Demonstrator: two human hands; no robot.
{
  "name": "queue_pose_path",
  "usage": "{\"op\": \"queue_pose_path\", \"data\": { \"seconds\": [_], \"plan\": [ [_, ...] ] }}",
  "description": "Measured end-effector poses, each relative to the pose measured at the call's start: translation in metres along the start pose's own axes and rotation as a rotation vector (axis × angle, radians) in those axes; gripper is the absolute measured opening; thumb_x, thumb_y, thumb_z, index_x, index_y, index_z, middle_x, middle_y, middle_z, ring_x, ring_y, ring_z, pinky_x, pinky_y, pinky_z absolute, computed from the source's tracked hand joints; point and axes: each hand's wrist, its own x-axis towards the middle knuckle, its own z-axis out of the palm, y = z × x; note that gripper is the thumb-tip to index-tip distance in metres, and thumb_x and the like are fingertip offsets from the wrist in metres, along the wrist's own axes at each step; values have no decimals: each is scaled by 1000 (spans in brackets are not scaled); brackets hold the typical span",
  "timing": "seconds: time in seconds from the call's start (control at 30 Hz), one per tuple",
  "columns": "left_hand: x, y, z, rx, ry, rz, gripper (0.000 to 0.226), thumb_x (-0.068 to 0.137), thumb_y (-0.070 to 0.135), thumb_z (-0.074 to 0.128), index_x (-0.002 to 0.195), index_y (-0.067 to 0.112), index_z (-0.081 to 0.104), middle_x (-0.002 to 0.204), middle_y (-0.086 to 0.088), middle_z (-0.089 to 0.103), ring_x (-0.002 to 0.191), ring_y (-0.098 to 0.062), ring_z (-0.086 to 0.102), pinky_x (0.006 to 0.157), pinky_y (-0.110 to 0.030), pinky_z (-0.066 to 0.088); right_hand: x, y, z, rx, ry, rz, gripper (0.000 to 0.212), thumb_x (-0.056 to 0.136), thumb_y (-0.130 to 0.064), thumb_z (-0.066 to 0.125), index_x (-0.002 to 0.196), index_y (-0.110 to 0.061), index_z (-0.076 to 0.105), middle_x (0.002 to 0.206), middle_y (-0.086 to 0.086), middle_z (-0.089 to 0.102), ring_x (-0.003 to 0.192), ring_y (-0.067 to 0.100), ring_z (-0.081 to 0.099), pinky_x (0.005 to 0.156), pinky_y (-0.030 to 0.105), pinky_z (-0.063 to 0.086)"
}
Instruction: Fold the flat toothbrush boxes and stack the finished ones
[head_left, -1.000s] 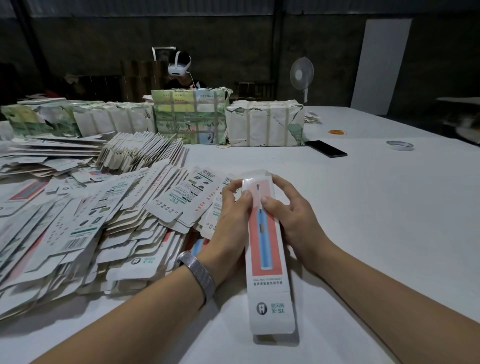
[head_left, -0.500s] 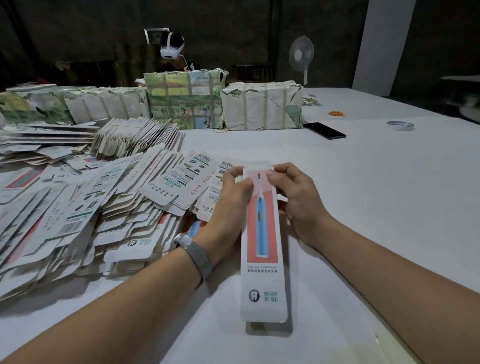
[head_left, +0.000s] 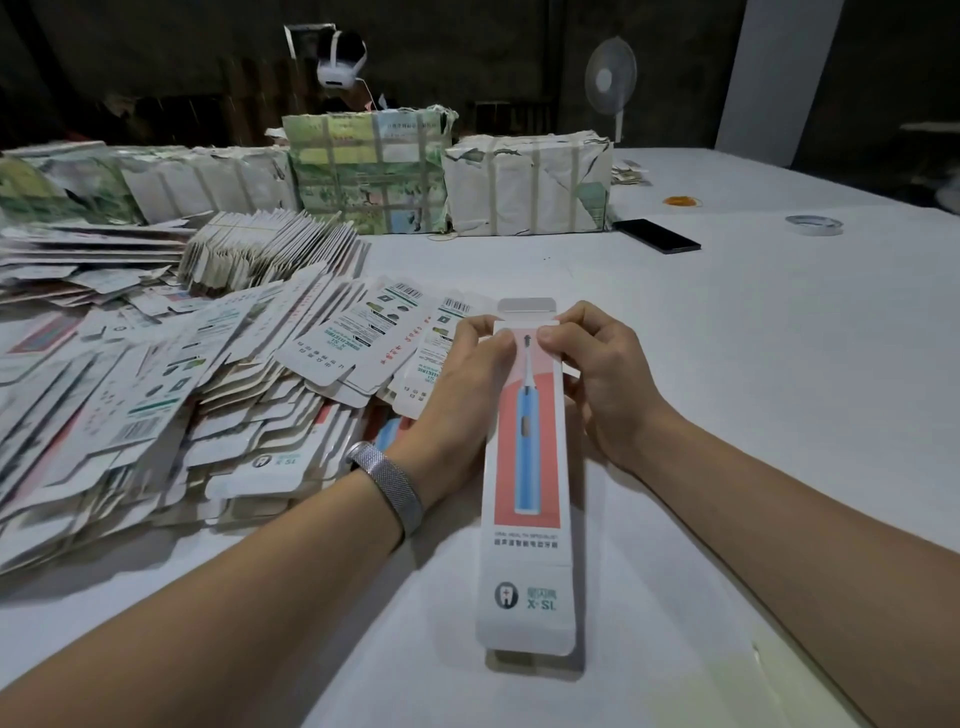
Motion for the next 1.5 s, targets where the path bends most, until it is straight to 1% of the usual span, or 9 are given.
{"op": "queue_pose_path", "data": {
  "seconds": [0.2, 0.33, 0.53, 0.67, 0.9, 1.0, 1.13, 1.27, 1.5],
  "plan": [
    [1, -2, 1, 3, 16, -15, 17, 91, 36, 50, 103, 27, 42, 68, 4, 71, 59, -13, 68, 54, -26, 54, -1, 0, 0, 10, 46, -68, 10, 73, -15, 67, 78, -22, 61, 72, -4, 61, 60, 17, 61, 47, 21, 46],
    [-1, 1, 1, -11, 34, -29, 8, 106, 28, 44, 106, 34, 38, 67, 2, 71, 56, -16, 69, 51, -26, 54, 1, 2, -3, 25, 48, -47, 35, 77, -18, 69, 107, -27, 53, 84, -7, 66, 72, 17, 71, 59, 27, 55],
    [-6, 7, 3, 1, 14, -35, 7, 108, 26, 42, 113, 31, 41, 67, 0, 70, 56, -15, 68, 51, -25, 54, 0, 0, -1, -11, 37, -62, 24, 95, -1, 59, 108, -20, 62, 77, -6, 64, 70, 15, 70, 57, 25, 54],
    [-7, 8, 5, -62, -3, -10, 10, 108, 23, 45, 116, 21, 40, 81, -6, 70, 65, -19, 67, 57, -29, 57, -2, -2, 3, -45, 21, -34, 21, 99, -7, 54, 114, -21, 59, 88, 2, 61, 75, 20, 70, 65, 29, 60],
    [-6, 6, 3, -26, -8, 2, 10, 107, 28, 48, 112, 26, 39, 73, -2, 71, 60, -19, 66, 54, -29, 55, -5, -7, 8, -97, -20, -28, 19, 101, -7, 47, 94, -10, 64, 85, 11, 66, 74, 25, 63, 68, 31, 55],
    [-6, 5, 2, 10, -12, -13, 10, 107, 32, 47, 112, 27, 39, 73, -4, 70, 59, -19, 68, 54, -30, 56, -4, -7, 7, -104, -20, -31, 26, 100, -7, 49, 86, -19, 68, 81, 6, 68, 73, 23, 65, 67, 31, 56],
    [-6, 5, 1, 43, -9, -12, 10, 107, 35, 46, 110, 29, 40, 68, -3, 69, 57, -17, 68, 52, -27, 55, -3, -6, 6, -164, -6, -56, 24, 98, -4, 51, 88, -19, 66, 76, -2, 70, 64, 13, 67, 60, 24, 56],
    [-5, 4, 3, 61, 7, 18, 10, 107, 36, 45, 109, 27, 42, 66, 0, 67, 56, -15, 66, 52, -26, 54, -2, -5, 5, -127, 6, -31, 17, 98, -10, 55, 87, -17, 65, 79, 3, 68, 66, 17, 67, 64, 28, 57],
    [-3, 2, 6, 107, 17, -1, 7, 107, 32, 48, 110, 29, 43, 82, -10, 65, 62, -18, 66, 57, -29, 55, 4, 1, 4, -235, 100, -33, 19, 96, -12, 60, 79, -20, 66, 79, 4, 67, 70, 21, 66, 71, 36, 55]
  ]
}}
